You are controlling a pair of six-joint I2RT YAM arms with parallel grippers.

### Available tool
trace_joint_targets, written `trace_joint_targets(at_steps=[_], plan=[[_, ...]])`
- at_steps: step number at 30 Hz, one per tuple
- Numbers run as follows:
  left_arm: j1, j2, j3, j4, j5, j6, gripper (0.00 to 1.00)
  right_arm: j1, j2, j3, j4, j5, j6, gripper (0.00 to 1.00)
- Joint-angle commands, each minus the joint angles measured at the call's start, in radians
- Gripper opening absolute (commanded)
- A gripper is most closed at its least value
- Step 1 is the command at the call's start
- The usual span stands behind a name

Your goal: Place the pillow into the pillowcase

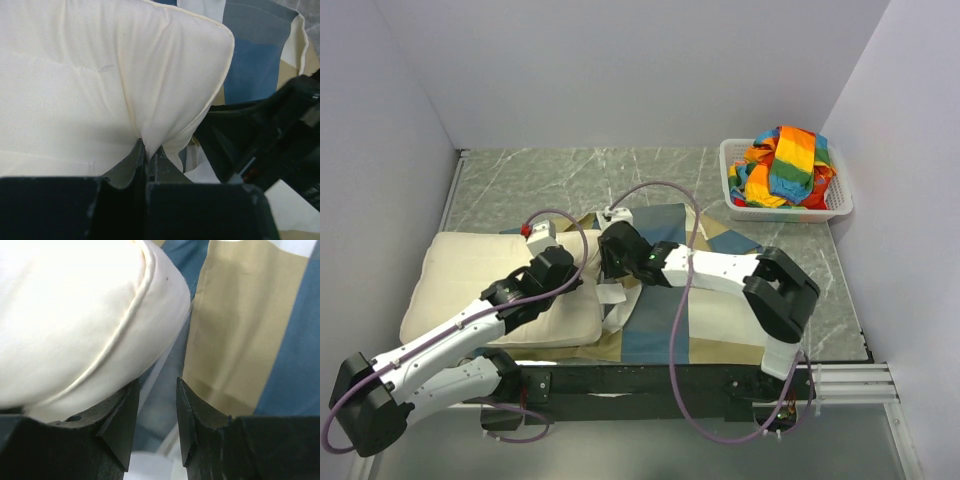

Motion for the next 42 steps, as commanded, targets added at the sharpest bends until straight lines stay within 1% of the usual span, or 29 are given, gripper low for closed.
trace_joint_targets(at_steps=[1, 4, 10, 16, 18, 19, 20, 23, 25, 27, 29, 32, 35, 37, 42], plan=[[0.007, -0.016, 0.05, 0.005, -0.056, -0.068, 0.01, -0.007, 0.088, 0.084, -0.089, -0.004, -0.021, 0.43], [0.007, 0.0, 0.064, -0.005, -0.064, -0.074, 0.01, -0.005, 0.113, 0.079, -0.096, -0.008, -0.018, 0.44], [0.008, 0.012, 0.067, 0.004, -0.069, -0.08, 0.01, -0.007, 0.15, 0.061, -0.112, 0.041, -0.012, 0.45], [0.008, 0.02, 0.073, 0.008, -0.072, -0.076, 0.01, -0.005, 0.196, 0.067, -0.092, 0.015, -0.029, 0.45], [0.008, 0.023, 0.079, 0.015, -0.066, -0.063, 0.01, -0.007, 0.202, 0.073, -0.105, 0.021, -0.03, 0.4], [0.008, 0.026, 0.082, 0.013, -0.066, -0.06, 0.01, -0.008, 0.2, 0.073, -0.108, 0.033, -0.032, 0.36], [0.01, 0.029, 0.087, 0.012, -0.063, -0.05, 0.01, -0.013, 0.194, 0.075, -0.115, 0.042, -0.027, 0.2], [0.012, 0.032, 0.097, 0.01, -0.049, -0.016, 0.01, -0.045, 0.145, 0.058, -0.142, 0.058, -0.018, 0.01], [0.012, 0.035, 0.105, 0.004, -0.027, 0.004, 0.01, -0.068, 0.096, 0.026, -0.14, 0.05, -0.012, 0.0], [0.012, 0.037, 0.105, 0.002, -0.006, 0.032, 0.01, -0.094, 0.01, 0.006, -0.136, 0.045, -0.006, 0.0], [0.012, 0.038, 0.101, -0.004, 0.039, 0.049, 0.01, -0.108, -0.054, -0.002, -0.134, 0.038, -0.007, 0.0], [0.012, 0.04, 0.073, 0.013, 0.109, 0.067, 0.01, -0.113, -0.079, 0.03, -0.152, 0.039, -0.02, 0.0], [0.012, 0.049, 0.041, 0.039, 0.172, 0.081, 0.01, -0.114, -0.071, 0.078, -0.178, 0.058, -0.021, 0.0], [0.012, 0.067, 0.019, 0.054, 0.197, 0.087, 0.01, -0.111, -0.083, 0.093, -0.172, 0.047, -0.027, 0.0], [0.012, 0.116, 0.044, 0.091, 0.264, 0.124, 0.01, -0.093, -0.131, 0.101, -0.172, 0.041, -0.046, 0.0]])
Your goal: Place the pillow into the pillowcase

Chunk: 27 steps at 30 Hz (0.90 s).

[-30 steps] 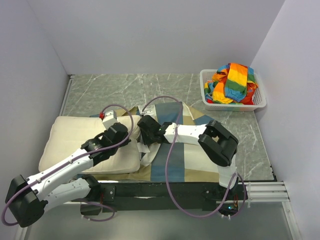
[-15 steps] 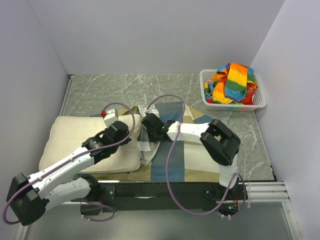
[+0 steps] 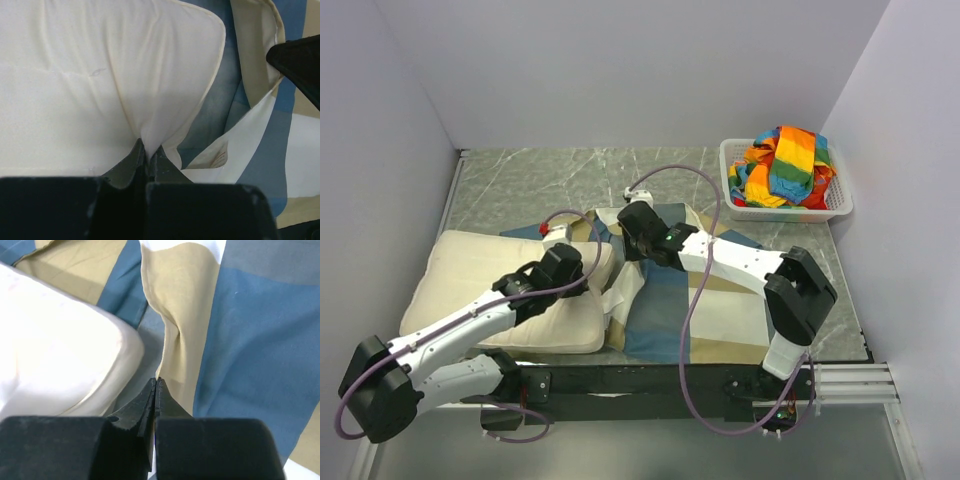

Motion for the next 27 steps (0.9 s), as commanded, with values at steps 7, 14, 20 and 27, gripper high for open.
trace_joint_targets(at_steps=[7, 14, 20, 27], plan=[[0.0, 0.167, 0.193, 0.073, 0.124, 0.127, 0.01, 0.098, -0.112, 0.022, -0.017, 0.006, -0.054, 0.0], [0.061, 0.316, 0.429, 0.042, 0.127, 0.179, 0.01, 0.131, -0.167, -0.063, -0.008, -0.015, -0.032, 0.0], [0.168, 0.449, 0.453, 0.154, 0.187, 0.188, 0.01, 0.131, -0.217, -0.11, -0.006, -0.055, -0.041, 0.0], [0.181, 0.616, 0.411, 0.312, 0.199, 0.113, 0.01, 0.132, -0.233, -0.076, -0.044, -0.092, -0.067, 0.0]])
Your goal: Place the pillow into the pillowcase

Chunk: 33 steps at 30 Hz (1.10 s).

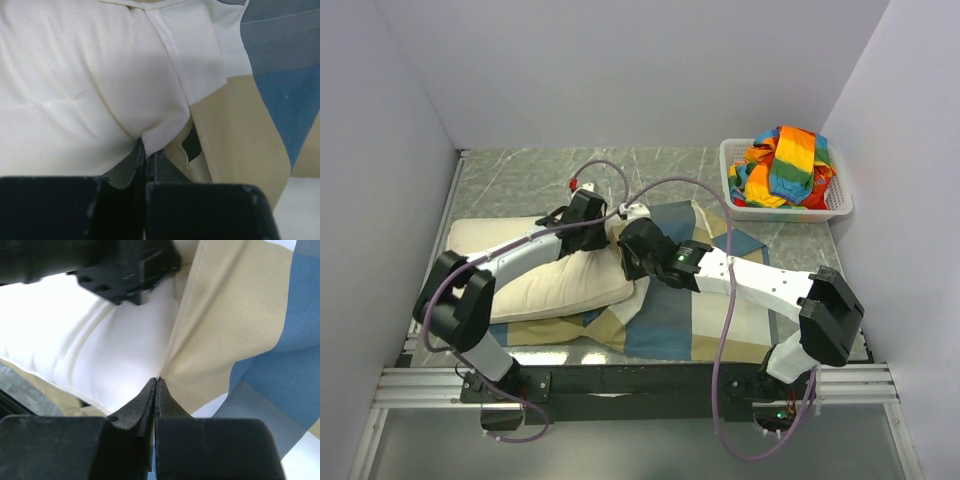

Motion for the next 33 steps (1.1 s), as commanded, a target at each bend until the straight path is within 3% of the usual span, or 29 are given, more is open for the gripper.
trace_joint_targets(at_steps=[1, 11, 21, 25, 30, 33], plan=[[-0.003, 0.042, -0.03, 0.217, 0.015, -0.045, 0.01, 0.012, -0.053, 0.037, -0.036, -0.065, -0.031, 0.0], [-0.003, 0.12, -0.105, 0.277, -0.062, -0.071, 0.01, 0.008, -0.142, 0.092, -0.096, -0.185, -0.04, 0.0], [-0.018, 0.144, -0.127, 0.312, -0.088, -0.107, 0.01, -0.019, -0.142, 0.18, -0.159, -0.177, -0.04, 0.0], [-0.056, 0.085, -0.161, 0.312, -0.065, -0.126, 0.01, -0.069, -0.122, 0.175, -0.141, -0.175, -0.02, 0.0], [-0.165, -0.069, -0.237, 0.306, -0.028, -0.29, 0.01, -0.149, -0.013, 0.142, -0.078, -0.186, -0.002, 0.0], [-0.191, -0.148, -0.277, 0.26, -0.071, -0.366, 0.21, -0.174, 0.024, 0.122, -0.045, -0.169, 0.018, 0.0]])
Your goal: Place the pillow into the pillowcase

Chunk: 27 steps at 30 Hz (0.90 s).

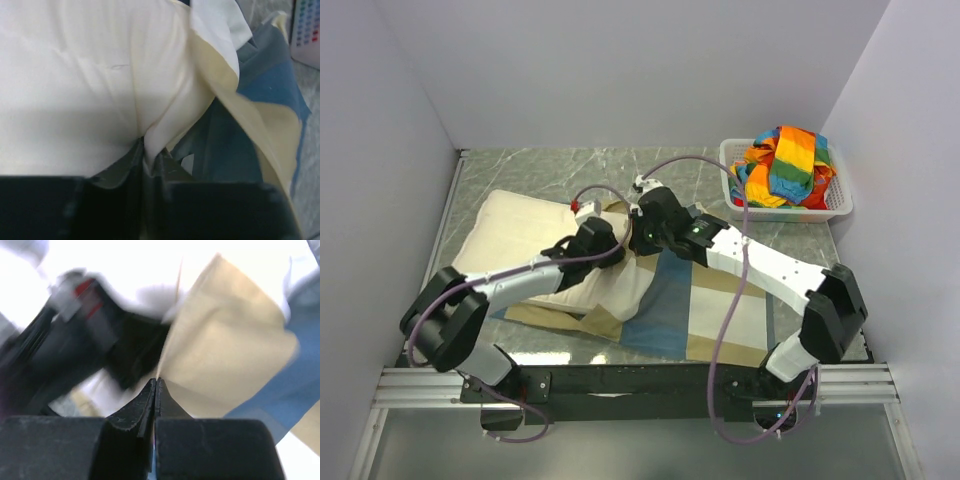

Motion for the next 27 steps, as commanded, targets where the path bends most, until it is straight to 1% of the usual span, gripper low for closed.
trace_joint_targets(at_steps=[1, 3, 4, 6, 7, 10, 11, 13, 14, 15, 16, 20, 21, 22, 24, 26, 27], plan=[[-0.058, -0.122, -0.07, -0.092, -0.01, -0.152, 0.28, -0.028, 0.049, -0.019, 0.083, -0.015, 0.034, 0.0], [-0.054, -0.165, -0.078, -0.135, -0.099, -0.156, 0.42, -0.03, 0.052, -0.027, 0.101, -0.016, 0.049, 0.0], [-0.048, -0.197, -0.076, -0.167, -0.111, -0.153, 0.5, -0.03, 0.058, -0.033, 0.109, -0.015, 0.054, 0.0], [-0.014, -0.224, -0.06, -0.198, -0.121, -0.133, 0.57, -0.031, 0.068, -0.036, 0.118, -0.01, 0.064, 0.0], [-0.003, -0.24, -0.049, -0.236, -0.139, -0.13, 0.65, -0.031, 0.078, -0.035, 0.117, -0.007, 0.066, 0.0], [0.055, -0.268, -0.012, -0.292, -0.159, -0.104, 0.71, -0.031, 0.098, -0.031, 0.131, -0.012, 0.075, 0.0], [0.096, -0.274, 0.0, -0.33, -0.167, -0.084, 0.72, -0.031, 0.103, -0.03, 0.134, -0.019, 0.077, 0.0], [0.161, -0.3, 0.013, -0.384, -0.218, -0.057, 0.75, -0.031, 0.124, -0.004, 0.131, -0.036, 0.074, 0.0], [0.184, -0.308, 0.019, -0.44, -0.236, -0.052, 0.77, -0.031, 0.134, 0.013, 0.126, -0.035, 0.072, 0.0], [0.208, -0.319, 0.019, -0.46, -0.251, -0.046, 0.78, -0.031, 0.146, 0.054, 0.106, -0.033, 0.063, 0.0], [0.254, -0.343, 0.013, -0.468, -0.253, -0.026, 0.83, -0.03, 0.172, 0.079, 0.095, -0.03, 0.057, 0.0], [0.288, -0.363, -0.024, -0.467, -0.218, 0.023, 0.92, -0.031, 0.235, 0.186, 0.062, -0.018, 0.037, 0.0], [0.288, -0.356, -0.03, -0.438, -0.205, 0.038, 0.94, -0.033, 0.25, 0.227, 0.046, -0.015, 0.032, 0.0], [0.288, -0.315, -0.027, -0.45, -0.199, 0.038, 0.96, -0.031, 0.282, 0.248, 0.039, -0.004, 0.029, 0.0], [0.288, -0.256, -0.015, -0.465, -0.21, 0.032, 0.96, -0.03, 0.314, 0.301, 0.017, 0.003, 0.02, 0.0], [0.288, -0.186, -0.035, -0.425, -0.196, 0.025, 0.91, -0.033, 0.367, 0.338, -0.001, 0.007, 0.011, 0.0], [0.288, -0.166, -0.042, -0.405, -0.164, 0.019, 0.79, -0.031, 0.382, 0.366, -0.009, 0.003, 0.009, 0.0]])
